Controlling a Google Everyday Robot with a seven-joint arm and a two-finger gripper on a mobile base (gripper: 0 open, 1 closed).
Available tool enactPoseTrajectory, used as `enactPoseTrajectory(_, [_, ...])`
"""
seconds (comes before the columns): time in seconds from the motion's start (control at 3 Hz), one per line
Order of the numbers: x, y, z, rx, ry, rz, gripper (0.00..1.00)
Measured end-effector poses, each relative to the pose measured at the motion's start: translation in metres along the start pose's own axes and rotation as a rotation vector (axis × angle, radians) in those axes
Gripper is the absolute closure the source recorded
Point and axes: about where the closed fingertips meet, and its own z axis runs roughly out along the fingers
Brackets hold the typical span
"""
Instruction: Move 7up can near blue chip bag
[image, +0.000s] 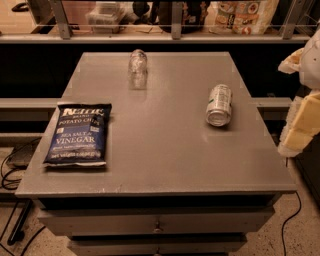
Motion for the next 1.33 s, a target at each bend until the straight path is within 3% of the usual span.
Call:
enactPoseTrajectory(0.33, [0.000,0.000,0.000,0.000,0.000,0.000,0.00])
enactPoseTrajectory(1.0, [-0.022,-0.026,0.023,0.048,-0.286,0.080,0.00])
enactPoseTrajectory(1.33, [-0.039,-0.045,0.041,0.045,-0.364,0.122,0.00])
